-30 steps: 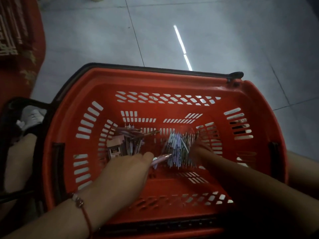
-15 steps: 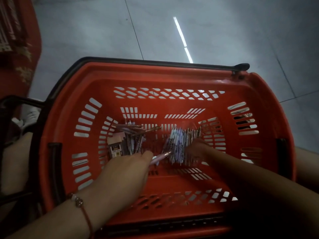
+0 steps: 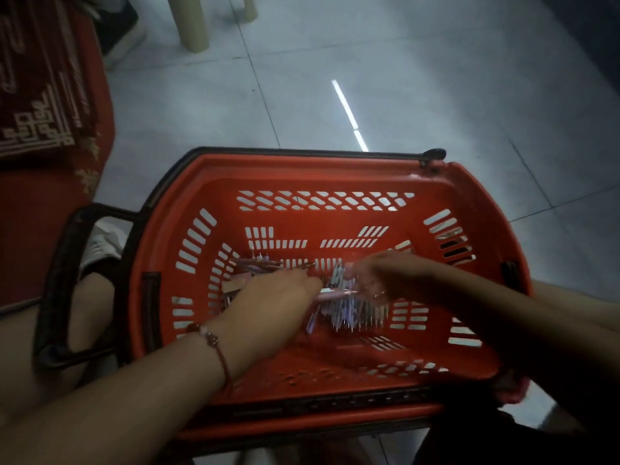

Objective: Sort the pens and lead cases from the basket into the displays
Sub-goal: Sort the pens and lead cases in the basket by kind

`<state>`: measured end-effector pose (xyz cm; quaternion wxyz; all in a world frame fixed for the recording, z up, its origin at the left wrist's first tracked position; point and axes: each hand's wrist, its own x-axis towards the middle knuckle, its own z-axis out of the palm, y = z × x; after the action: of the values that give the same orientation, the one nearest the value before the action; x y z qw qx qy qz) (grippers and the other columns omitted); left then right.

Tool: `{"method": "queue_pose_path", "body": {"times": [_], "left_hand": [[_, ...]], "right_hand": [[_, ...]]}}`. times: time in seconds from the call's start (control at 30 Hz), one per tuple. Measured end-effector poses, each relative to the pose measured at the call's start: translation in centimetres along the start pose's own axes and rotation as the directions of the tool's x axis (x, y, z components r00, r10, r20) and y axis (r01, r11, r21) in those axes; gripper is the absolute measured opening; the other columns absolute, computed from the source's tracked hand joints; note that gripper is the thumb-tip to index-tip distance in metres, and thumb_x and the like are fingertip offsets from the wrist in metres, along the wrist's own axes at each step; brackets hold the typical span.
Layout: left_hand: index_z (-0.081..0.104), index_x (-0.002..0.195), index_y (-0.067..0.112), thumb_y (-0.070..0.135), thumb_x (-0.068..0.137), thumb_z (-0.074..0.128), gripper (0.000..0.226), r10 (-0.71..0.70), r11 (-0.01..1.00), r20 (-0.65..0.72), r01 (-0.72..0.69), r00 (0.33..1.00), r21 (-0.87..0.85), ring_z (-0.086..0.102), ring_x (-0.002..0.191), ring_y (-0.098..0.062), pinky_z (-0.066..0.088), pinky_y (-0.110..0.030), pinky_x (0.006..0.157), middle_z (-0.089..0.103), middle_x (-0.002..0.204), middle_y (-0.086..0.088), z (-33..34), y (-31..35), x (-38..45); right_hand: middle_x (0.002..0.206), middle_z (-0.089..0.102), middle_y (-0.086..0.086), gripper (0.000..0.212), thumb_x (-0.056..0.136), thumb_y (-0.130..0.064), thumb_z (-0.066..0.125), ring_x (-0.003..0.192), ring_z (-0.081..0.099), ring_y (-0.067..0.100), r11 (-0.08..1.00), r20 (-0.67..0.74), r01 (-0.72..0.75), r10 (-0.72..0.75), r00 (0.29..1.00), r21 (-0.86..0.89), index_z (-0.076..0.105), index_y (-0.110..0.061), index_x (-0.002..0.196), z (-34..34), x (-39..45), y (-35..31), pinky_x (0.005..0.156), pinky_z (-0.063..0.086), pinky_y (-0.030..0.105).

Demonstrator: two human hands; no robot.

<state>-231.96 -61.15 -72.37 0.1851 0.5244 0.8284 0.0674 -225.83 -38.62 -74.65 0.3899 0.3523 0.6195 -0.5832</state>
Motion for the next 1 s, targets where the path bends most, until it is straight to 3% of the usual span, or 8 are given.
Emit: {"method": "queue_pose_path", "body": {"times": [0.07, 0.13, 0.2, 0.33, 0.47, 0.6, 0.73, 1.0], "left_hand": [[0.058, 0.115, 0.022, 0.013, 0.087, 0.051, 0.031, 0.180, 0.982, -0.087, -0.173, 0.980, 0.082, 0.059, 0.089, -0.022, 0.050, -0.038, 0.070, 0.059, 0.100, 0.001, -1.3, 0.8, 0.0], [0.061, 0.114, 0.018, 0.015, 0.082, 0.054, 0.033, 0.284, 0.953, -0.162, -0.260, 0.945, 0.155, 0.058, 0.080, -0.021, 0.049, -0.037, 0.063, 0.058, 0.092, 0.000, -2.9, 1.9, -0.7], [0.060, 0.119, 0.016, 0.015, 0.081, 0.057, 0.038, 0.343, 0.934, -0.214, -0.308, 0.915, 0.182, 0.057, 0.082, -0.019, 0.050, -0.033, 0.067, 0.059, 0.095, 0.000, -4.3, 3.1, -1.8], [0.058, 0.125, 0.013, 0.016, 0.083, 0.051, 0.042, 0.442, 0.876, -0.241, -0.358, 0.864, 0.323, 0.056, 0.080, -0.021, 0.049, -0.036, 0.064, 0.061, 0.097, -0.003, -7.8, 4.2, -4.3], [0.055, 0.130, 0.017, 0.018, 0.080, 0.061, 0.050, 0.362, 0.876, -0.193, -0.263, 0.912, 0.403, 0.059, 0.075, -0.021, 0.047, -0.034, 0.058, 0.063, 0.096, -0.001, -10.0, 2.6, -6.2], [0.064, 0.121, 0.017, 0.015, 0.065, 0.081, 0.059, 0.144, 0.951, -0.298, -0.049, 0.944, 0.304, 0.064, 0.068, -0.018, 0.040, -0.026, 0.051, 0.067, 0.087, 0.001, -10.2, 0.2, -7.1], [0.055, 0.115, 0.035, 0.035, 0.092, 0.052, 0.023, -0.065, 0.975, -0.290, 0.123, 0.955, 0.186, 0.065, 0.079, -0.018, 0.051, -0.032, 0.060, 0.067, 0.093, 0.005, -10.0, -0.6, -5.2], [0.053, 0.106, 0.033, 0.066, 0.092, 0.027, 0.044, -0.017, 0.994, -0.118, 0.029, 0.993, 0.107, 0.060, 0.075, -0.014, 0.036, -0.031, 0.054, 0.063, 0.085, 0.007, -8.4, -1.0, -3.4]], "right_hand": [[0.096, 0.070, 0.010, 0.044, 0.085, -0.029, 0.065, 0.076, 0.068, 0.017, 0.990, 0.171, 0.053, -0.075, 0.982, 0.127, 0.065, -0.004, 0.121, 0.1, -4.9, -1.1, 0.076, 0.054, 0.035], [0.102, 0.069, 0.013, 0.039, 0.089, -0.026, 0.066, 0.082, 0.066, 0.021, 0.987, 0.214, 0.147, -0.156, 0.964, 0.059, 0.066, -0.004, 0.120, 0.2, -8.7, -1.4, 0.079, 0.053, 0.035], [0.101, 0.068, 0.012, 0.022, 0.094, -0.020, 0.063, 0.084, 0.063, 0.021, 0.974, 0.177, 0.224, -0.223, 0.959, 0.016, 0.067, -0.007, 0.111, 0.5, -11.6, -1.5, 0.075, 0.053, 0.031], [0.074, 0.067, -0.001, 0.003, 0.095, -0.009, 0.062, 0.060, 0.061, 0.004, 0.937, 0.204, 0.331, -0.304, 0.931, -0.115, 0.062, -0.012, 0.094, 2.3, -15.2, -2.9, 0.055, 0.047, 0.016], [0.073, 0.072, -0.005, 0.012, 0.096, -0.016, 0.063, 0.063, 0.063, 0.003, 0.826, 0.184, 0.405, -0.361, 0.914, -0.393, 0.067, -0.016, 0.107, 3.1, -16.7, -5.2, 0.061, 0.050, 0.019], [0.087, 0.072, 0.002, 0.022, 0.098, -0.009, 0.058, 0.071, 0.069, 0.005, 0.786, 0.136, 0.345, -0.323, 0.937, -0.513, 0.072, -0.016, 0.114, 1.6, -16.8, -5.5, 0.067, 0.056, 0.021], [0.073, 0.072, -0.001, 0.021, 0.096, -0.005, 0.058, 0.061, 0.065, 0.005, 0.815, -0.053, 0.169, -0.238, 0.970, -0.554, 0.073, -0.019, 0.092, 1.2, -15.0, -4.9, 0.056, 0.050, 0.019], [0.077, 0.062, 0.004, 0.010, 0.095, -0.006, 0.056, 0.058, 0.054, 0.009, 0.890, -0.143, 0.087, -0.167, 0.975, -0.447, 0.066, -0.008, 0.092, 2.3, -12.1, -4.6, 0.047, 0.043, 0.016]]}}
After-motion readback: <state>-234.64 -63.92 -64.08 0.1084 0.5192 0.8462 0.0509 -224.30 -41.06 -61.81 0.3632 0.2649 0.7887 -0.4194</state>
